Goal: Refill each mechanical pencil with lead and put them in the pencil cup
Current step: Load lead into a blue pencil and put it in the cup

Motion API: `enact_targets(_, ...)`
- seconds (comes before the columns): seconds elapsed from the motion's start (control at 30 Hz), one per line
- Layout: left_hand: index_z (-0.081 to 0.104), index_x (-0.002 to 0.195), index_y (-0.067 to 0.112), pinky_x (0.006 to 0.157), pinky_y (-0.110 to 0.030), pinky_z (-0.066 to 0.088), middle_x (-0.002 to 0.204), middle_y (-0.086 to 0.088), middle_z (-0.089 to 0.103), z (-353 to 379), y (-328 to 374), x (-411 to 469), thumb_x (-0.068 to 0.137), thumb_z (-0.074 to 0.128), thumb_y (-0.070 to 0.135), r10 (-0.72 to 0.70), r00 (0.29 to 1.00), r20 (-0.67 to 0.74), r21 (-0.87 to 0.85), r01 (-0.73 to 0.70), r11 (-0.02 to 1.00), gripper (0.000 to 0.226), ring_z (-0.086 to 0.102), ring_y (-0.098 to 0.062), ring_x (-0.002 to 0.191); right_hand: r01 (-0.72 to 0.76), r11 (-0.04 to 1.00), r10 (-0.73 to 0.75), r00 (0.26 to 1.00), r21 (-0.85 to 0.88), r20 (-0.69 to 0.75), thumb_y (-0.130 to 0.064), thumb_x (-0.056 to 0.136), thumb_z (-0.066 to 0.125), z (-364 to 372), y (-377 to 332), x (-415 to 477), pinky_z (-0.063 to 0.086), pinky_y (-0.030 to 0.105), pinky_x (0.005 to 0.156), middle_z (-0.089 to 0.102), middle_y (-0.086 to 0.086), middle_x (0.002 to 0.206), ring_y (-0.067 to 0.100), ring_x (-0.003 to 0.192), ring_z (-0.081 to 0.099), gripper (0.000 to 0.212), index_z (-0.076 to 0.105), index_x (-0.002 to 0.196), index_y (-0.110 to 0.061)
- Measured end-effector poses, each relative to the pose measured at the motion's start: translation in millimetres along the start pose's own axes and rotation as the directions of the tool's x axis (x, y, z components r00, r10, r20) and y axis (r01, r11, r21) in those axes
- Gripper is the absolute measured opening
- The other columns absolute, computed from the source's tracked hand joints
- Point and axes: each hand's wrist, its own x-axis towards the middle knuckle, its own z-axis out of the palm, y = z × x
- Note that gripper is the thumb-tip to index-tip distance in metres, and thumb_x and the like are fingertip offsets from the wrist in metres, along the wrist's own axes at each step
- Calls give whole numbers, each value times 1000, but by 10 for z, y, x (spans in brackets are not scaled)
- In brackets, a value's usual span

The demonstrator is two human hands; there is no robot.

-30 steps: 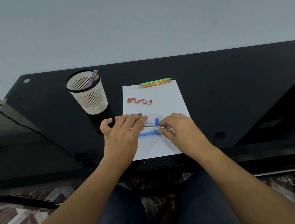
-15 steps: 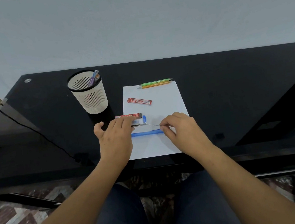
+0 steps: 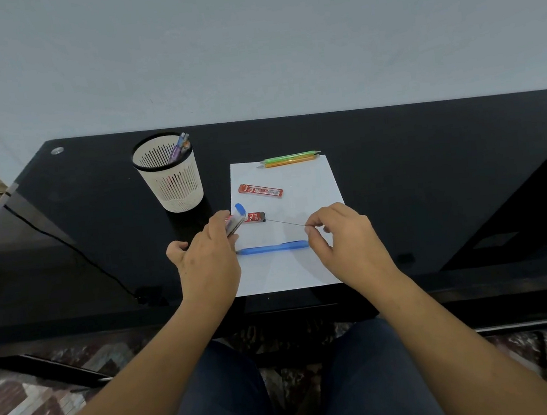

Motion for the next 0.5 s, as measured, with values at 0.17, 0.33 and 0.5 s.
enact_targets(0.17,13,149,36,89,-35,22,100,12,49,-14,2,0,98,47,16,93,996,-4,114,-92,989,64,39,-7,83,19,999,-18,999,-30,35,-24,90,61,4,7,-10,51,39,86,65,-6,98,10,88,58,10,67,96,-21)
enact_targets(0.33,21,146,38,87,-35,20,110,8,54,5,-2,9,92,51,7,101,995,-13,127,-98,987,69,42,-9,85,-3,998,8,996,-61,90,-27,91,58,8,10,-10,47,34,91,64,-6,102,10,91,58,13,67,99,-22)
enact_targets(0.5,20,145,40,86,-34,19,117,7,54,0,16,28,92,51,8,134,991,13,168,-134,977,69,46,-11,91,-3,997,10,996,-80,87,-27,91,58,17,32,-1,47,35,90,64,-6,101,10,91,58,11,67,97,-23)
